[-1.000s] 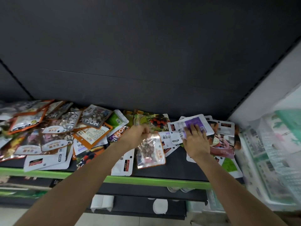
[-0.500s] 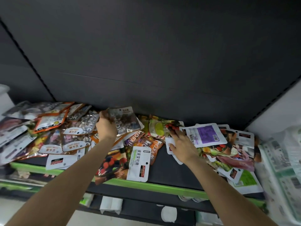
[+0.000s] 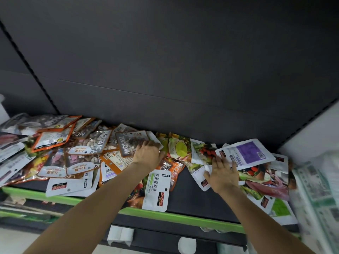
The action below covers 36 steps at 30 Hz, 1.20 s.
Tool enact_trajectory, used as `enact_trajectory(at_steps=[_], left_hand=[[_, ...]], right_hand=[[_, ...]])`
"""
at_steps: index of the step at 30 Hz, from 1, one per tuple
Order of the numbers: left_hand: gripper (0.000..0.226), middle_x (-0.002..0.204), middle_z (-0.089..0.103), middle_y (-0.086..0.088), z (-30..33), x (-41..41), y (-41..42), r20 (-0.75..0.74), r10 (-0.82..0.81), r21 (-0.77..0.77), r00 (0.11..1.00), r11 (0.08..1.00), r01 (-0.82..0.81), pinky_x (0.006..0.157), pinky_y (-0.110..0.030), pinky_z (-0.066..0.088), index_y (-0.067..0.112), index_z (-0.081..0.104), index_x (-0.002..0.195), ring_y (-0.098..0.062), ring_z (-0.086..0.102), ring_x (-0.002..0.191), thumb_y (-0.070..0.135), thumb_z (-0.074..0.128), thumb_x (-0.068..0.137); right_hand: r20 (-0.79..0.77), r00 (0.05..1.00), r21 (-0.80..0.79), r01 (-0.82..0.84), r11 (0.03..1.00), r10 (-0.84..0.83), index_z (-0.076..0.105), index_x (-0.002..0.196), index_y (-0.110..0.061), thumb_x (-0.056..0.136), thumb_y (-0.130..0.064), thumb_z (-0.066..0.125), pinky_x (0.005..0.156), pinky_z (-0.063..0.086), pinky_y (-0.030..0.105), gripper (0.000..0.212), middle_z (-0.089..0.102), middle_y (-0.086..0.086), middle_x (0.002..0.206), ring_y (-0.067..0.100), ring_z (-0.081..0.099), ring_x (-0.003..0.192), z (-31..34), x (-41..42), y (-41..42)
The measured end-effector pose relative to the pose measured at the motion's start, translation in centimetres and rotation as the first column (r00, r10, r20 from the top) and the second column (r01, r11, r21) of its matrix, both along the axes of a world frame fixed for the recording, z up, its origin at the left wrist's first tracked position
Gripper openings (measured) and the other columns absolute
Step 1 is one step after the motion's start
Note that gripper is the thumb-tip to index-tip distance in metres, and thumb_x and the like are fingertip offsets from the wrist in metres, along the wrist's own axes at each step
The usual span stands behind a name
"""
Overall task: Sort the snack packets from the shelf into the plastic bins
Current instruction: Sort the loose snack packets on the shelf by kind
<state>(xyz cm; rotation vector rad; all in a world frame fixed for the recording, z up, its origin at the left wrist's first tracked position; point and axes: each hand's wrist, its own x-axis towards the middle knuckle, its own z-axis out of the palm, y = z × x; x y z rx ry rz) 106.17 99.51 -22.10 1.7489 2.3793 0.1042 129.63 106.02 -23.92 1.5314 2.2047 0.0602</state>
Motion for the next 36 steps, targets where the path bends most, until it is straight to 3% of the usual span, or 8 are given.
enact_trajectory(at_steps=[8, 12, 17, 20, 24, 28, 32, 36], left_hand=[[0.051, 0.131, 0.054, -0.010, -0.7, 2.6, 4.8, 0.327, 0.157, -0.105, 0.932, 0.986, -0.129, 0.100, -0.035, 0.039, 0.011, 0.042, 0.135, -0.028, 0.046, 0.125, 0.034, 0.056, 0.091], [0.030, 0.122, 0.062, -0.012, 0.2, 3.8, 5.7, 0.693, 0.142, 0.058, 0.707, 0.966, -0.250, 0.087, -0.019, 0.040, 0.003, 0.059, 0.122, -0.023, 0.057, 0.114, 0.008, 0.056, 0.092], [0.027, 0.111, 0.066, -0.010, 2.4, 4.4, 4.4, 0.510, -0.222, 0.513, 0.831, 0.854, -0.087, 0.081, -0.014, 0.040, 0.012, 0.070, 0.111, -0.022, 0.063, 0.098, 0.002, 0.053, 0.092], [0.025, 0.119, 0.064, -0.006, 1.3, 5.9, 2.5, 0.430, -0.544, 0.459, 0.720, 0.819, 0.344, 0.090, -0.023, 0.050, 0.011, 0.070, 0.109, -0.016, 0.063, 0.103, 0.004, 0.052, 0.093], [0.025, 0.125, 0.063, -0.006, -2.0, 7.9, 1.2, 0.441, -0.592, 0.224, 0.675, 0.800, 0.556, 0.104, -0.026, 0.040, 0.010, 0.071, 0.109, -0.018, 0.058, 0.117, 0.004, 0.054, 0.093], [0.029, 0.128, 0.059, 0.003, -2.5, 6.8, 1.9, 0.323, -0.508, 0.186, 0.798, 0.861, 0.473, 0.101, -0.033, 0.043, 0.022, 0.063, 0.122, -0.017, 0.053, 0.119, 0.020, 0.054, 0.095], [0.057, 0.151, 0.032, 0.000, -1.8, 3.7, 3.3, -0.057, -0.358, 0.068, 0.932, 0.930, 0.361, 0.111, -0.033, 0.028, 0.020, 0.032, 0.145, -0.020, 0.029, 0.139, 0.033, 0.053, 0.094], [0.072, 0.150, 0.033, -0.005, -2.6, 2.1, 5.2, -0.025, -0.297, -0.158, 0.954, 0.944, 0.290, 0.112, -0.035, 0.028, 0.015, 0.029, 0.146, -0.023, 0.030, 0.139, 0.041, 0.061, 0.087]], right_hand=[[-0.148, 0.989, -0.088, -0.032, 0.996, 0.019, 0.001, 0.152, -0.027, 0.097, -0.042, 0.033, 0.118, 0.010, 0.048, 0.064, 0.011, 0.005, 0.159, 0.027, 0.009, 0.146, 0.4, 1.3, -0.1], [-0.291, 0.952, -0.199, 0.042, 0.979, -0.100, 0.021, 0.148, -0.028, 0.097, -0.045, 0.036, 0.109, 0.032, 0.045, 0.056, 0.038, 0.009, 0.145, 0.029, 0.038, 0.134, 1.7, 0.7, 0.7], [-0.896, 0.337, -0.260, 0.127, 0.957, -0.288, 0.035, 0.137, -0.029, 0.103, -0.026, 0.033, 0.091, 0.039, 0.018, 0.035, 0.053, -0.008, 0.114, 0.011, 0.054, 0.109, 4.7, 0.0, 0.7], [-0.961, 0.203, -0.122, 0.298, 0.947, -0.187, 0.036, 0.143, -0.021, 0.104, -0.026, 0.027, 0.106, 0.030, 0.024, 0.041, 0.044, -0.002, 0.142, 0.015, 0.041, 0.130, 4.9, 0.4, 1.4], [-0.857, 0.515, 0.035, 0.096, 0.995, -0.020, 0.038, 0.143, -0.024, 0.102, -0.021, 0.035, 0.107, 0.036, 0.036, 0.041, 0.041, 0.002, 0.144, 0.021, 0.043, 0.130, 3.4, 1.0, 1.8], [-0.406, 0.910, -0.095, -0.136, 0.986, 0.086, 0.023, 0.149, -0.031, 0.101, -0.044, 0.027, 0.117, 0.019, 0.040, 0.049, 0.018, 0.000, 0.158, 0.018, 0.018, 0.145, 0.8, 1.6, 1.3], [-0.194, 0.979, 0.029, -0.055, 0.998, 0.060, 0.027, 0.146, -0.023, 0.094, -0.063, 0.027, 0.115, 0.012, 0.049, 0.066, 0.020, -0.002, 0.157, 0.018, 0.014, 0.145, 0.5, 2.6, 0.0], [-0.140, 0.989, 0.159, -0.025, 0.987, 0.048, 0.043, 0.137, -0.017, 0.092, -0.060, 0.036, 0.113, 0.022, 0.053, 0.063, 0.043, 0.004, 0.143, 0.024, 0.035, 0.136, 1.2, 2.8, -1.0]])
